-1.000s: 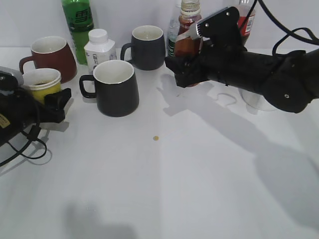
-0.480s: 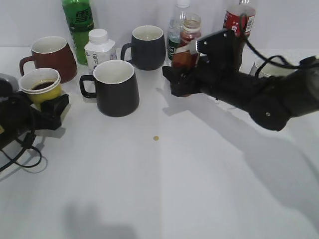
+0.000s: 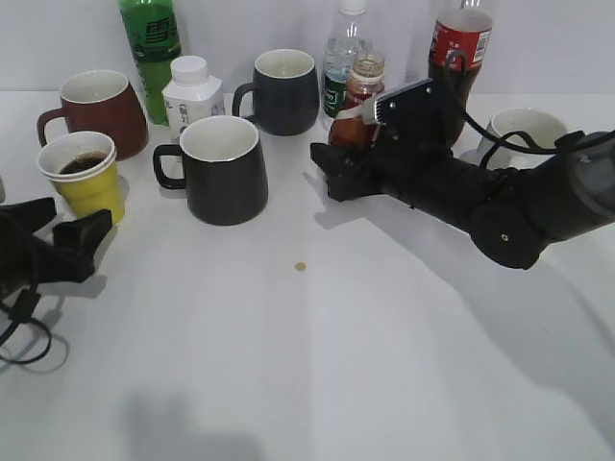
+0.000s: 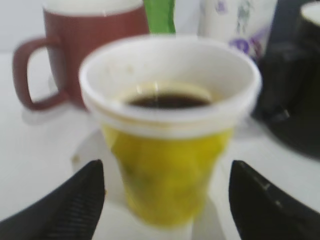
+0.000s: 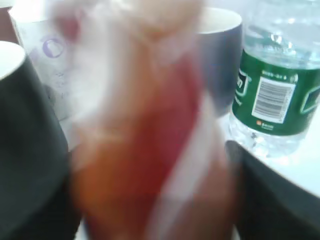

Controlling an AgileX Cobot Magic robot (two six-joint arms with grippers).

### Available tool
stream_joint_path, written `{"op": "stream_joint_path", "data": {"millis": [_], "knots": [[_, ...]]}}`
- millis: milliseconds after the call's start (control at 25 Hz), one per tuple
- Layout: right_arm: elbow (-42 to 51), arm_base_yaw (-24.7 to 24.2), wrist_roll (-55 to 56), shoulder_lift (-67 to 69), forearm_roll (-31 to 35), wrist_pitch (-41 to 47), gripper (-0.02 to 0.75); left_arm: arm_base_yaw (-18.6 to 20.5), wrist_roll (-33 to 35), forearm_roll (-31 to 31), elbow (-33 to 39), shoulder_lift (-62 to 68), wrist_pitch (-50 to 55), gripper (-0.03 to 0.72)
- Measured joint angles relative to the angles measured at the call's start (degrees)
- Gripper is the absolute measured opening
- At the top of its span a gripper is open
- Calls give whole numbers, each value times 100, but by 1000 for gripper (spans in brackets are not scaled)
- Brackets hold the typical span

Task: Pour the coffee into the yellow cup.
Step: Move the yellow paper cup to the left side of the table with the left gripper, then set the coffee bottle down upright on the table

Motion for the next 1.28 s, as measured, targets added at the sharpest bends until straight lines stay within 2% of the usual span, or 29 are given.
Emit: {"op": "stream_joint_path", "data": {"millis": [200,440,720,920,1080,1160,1280], "knots": [[-5,0,-110,7,-22,-14,610,0,-447,50,396,-385,-5,582],[274,0,-124,-168,-9,1,625,0,-1001,73,679,-1278,377,580],[1075,0,-126,-843,132,203,622,0,-1737,75,676,-2832,2298,558],[1409,0,196,-1554,34,1308,600,0,-1828,32,161,-3902,5098,531],[1434,0,1265,-2189,-850,2463,592,-10,-1834,-317,-631,-4507,7575,529],[1434,0,2207,-2567,-1731,3036,590,-10,-1834,-443,-1062,-4762,8758,529],[1442,0,4127,-3153,-3459,3726,588,-10,-1769,-505,-1663,-5163,10515,529]]}}
